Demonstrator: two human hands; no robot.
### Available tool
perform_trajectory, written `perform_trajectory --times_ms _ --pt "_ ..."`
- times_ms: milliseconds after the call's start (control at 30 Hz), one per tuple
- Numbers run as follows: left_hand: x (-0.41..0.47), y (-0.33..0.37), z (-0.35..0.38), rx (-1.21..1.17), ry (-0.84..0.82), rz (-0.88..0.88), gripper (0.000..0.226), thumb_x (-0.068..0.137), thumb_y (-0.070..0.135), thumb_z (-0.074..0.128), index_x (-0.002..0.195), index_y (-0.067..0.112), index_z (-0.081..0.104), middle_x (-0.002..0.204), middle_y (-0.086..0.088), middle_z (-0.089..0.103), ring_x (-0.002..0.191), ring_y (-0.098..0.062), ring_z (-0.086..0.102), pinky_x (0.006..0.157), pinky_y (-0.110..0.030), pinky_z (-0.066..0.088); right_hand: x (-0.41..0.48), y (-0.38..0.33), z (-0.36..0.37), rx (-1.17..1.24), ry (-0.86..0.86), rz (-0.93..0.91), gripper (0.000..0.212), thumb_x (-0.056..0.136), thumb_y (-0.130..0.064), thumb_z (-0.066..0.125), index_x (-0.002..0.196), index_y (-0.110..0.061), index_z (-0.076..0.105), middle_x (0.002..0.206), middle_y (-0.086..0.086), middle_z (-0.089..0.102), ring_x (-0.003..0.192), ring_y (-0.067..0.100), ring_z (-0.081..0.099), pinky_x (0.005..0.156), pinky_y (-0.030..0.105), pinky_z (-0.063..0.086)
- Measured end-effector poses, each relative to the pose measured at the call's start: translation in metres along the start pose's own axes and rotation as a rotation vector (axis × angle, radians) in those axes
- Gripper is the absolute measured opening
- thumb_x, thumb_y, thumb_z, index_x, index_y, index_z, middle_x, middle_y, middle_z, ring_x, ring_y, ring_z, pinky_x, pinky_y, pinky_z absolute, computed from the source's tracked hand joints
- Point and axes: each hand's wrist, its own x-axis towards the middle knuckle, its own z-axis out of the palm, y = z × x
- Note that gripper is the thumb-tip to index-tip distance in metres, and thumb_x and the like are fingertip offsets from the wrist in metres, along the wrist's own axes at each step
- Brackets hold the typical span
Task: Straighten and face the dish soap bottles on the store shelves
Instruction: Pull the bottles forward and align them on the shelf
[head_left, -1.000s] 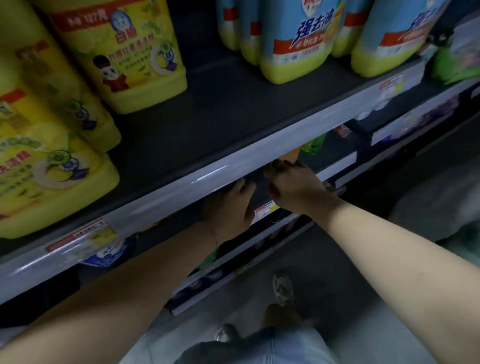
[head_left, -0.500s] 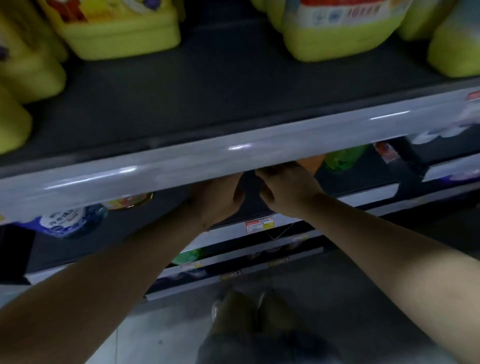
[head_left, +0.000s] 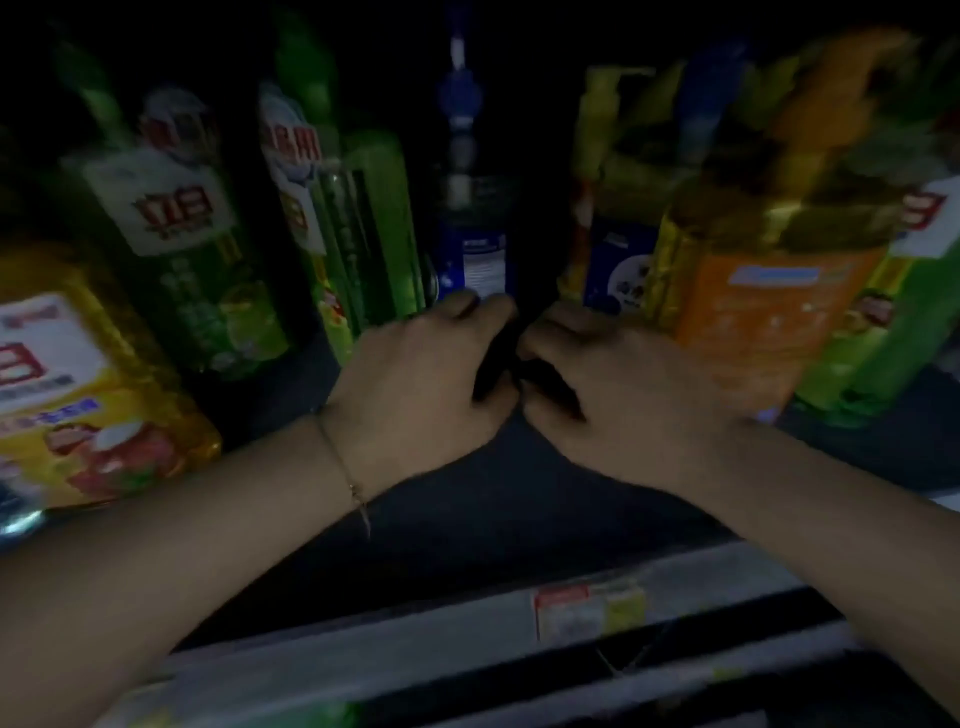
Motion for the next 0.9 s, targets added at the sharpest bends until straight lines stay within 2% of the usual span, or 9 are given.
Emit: perform_trajectory --times_ms 67,167,267,333,467,700,833,900 --pt "0.002 -0.003 0.002 0.024 0.034 0.011 0.058 0.074 0.057 0.030 0.117 0.026 0.053 0.101 0.005 0.060 0.081 -0.016 0.062 0.053 -0.030 0.051 0.004 0.000 0.003 0.012 0.014 -0.004 0.036 0.084 -0.036 0.044 0.106 -0.012 0.060 0.095 0.006 0.059 0.068 0.019 0.057 0.052 0.026 0.043" --pt "-0.003 -0.006 0.001 0.071 0.122 0.073 0.047 0.076 0.054 0.041 0.113 0.027 0.054 0.097 0.007 0.057 0.076 -0.015 0.057 0.055 -0.031 0.050 0.010 -0.001 0.003 -0.004 -0.031 0.006 0.038 0.082 -0.039 0.045 0.110 -0.017 0.058 0.099 0.002 0.052 0.077 0.015 0.052 0.064 0.030 0.046" --pt "-0.010 -0.007 0.001 0.118 0.166 0.097 0.040 0.078 0.050 0.046 0.110 0.026 0.054 0.091 0.011 0.051 0.075 -0.013 0.052 0.053 -0.026 0.042 0.014 -0.009 0.001 -0.013 -0.008 -0.038 0.031 0.076 -0.042 0.044 0.096 -0.023 0.056 0.091 -0.003 0.047 0.081 0.016 0.052 0.070 0.036 0.049" --pt "-0.016 -0.007 0.001 0.161 0.170 0.071 0.042 0.077 0.052 0.042 0.111 0.028 0.051 0.092 0.012 0.049 0.079 -0.014 0.052 0.060 -0.030 0.044 0.012 -0.015 0.004 -0.051 0.002 -0.030 0.030 0.073 -0.047 0.042 0.090 -0.024 0.053 0.088 -0.005 0.045 0.082 0.016 0.053 0.070 0.036 0.048" --pt "-0.030 -0.006 0.000 0.175 0.148 0.032 0.039 0.080 0.049 0.052 0.114 0.028 0.049 0.096 0.008 0.053 0.086 -0.019 0.057 0.070 -0.035 0.051 0.005 -0.026 0.008 -0.139 0.036 -0.039 0.039 0.075 -0.050 0.040 0.097 -0.023 0.056 0.091 -0.006 0.047 0.082 0.014 0.051 0.065 0.028 0.041" --pt "-0.046 0.010 -0.008 0.177 0.094 -0.086 0.040 0.086 0.042 0.057 0.121 0.025 0.049 0.109 0.000 0.056 0.096 -0.023 0.056 0.071 -0.031 0.045 -0.015 -0.032 -0.004 -0.124 0.121 -0.027 0.022 0.086 -0.041 0.053 0.097 -0.023 0.057 0.095 -0.005 0.050 0.083 0.016 0.051 0.060 0.028 0.034" --pt "-0.053 0.030 -0.017 0.217 0.069 -0.130 0.041 0.087 0.042 0.057 0.121 0.022 0.049 0.104 0.000 0.052 0.097 -0.025 0.057 0.067 -0.029 0.039 -0.030 -0.037 -0.022 -0.127 0.120 -0.023 0.023 0.087 -0.039 0.055 0.101 -0.022 0.059 0.098 -0.004 0.052 0.083 0.017 0.052 0.061 0.028 0.034" --pt "-0.058 0.042 -0.020 0.235 0.052 -0.128 0.041 0.087 0.042 0.056 0.122 0.021 0.049 0.109 -0.003 0.054 0.100 -0.026 0.057 0.068 -0.029 0.040 -0.043 -0.043 -0.029 -0.132 0.098 -0.013 0.025 0.087 -0.040 0.054 0.103 -0.021 0.058 0.099 -0.003 0.052 0.084 0.019 0.052 0.063 0.029 0.037"
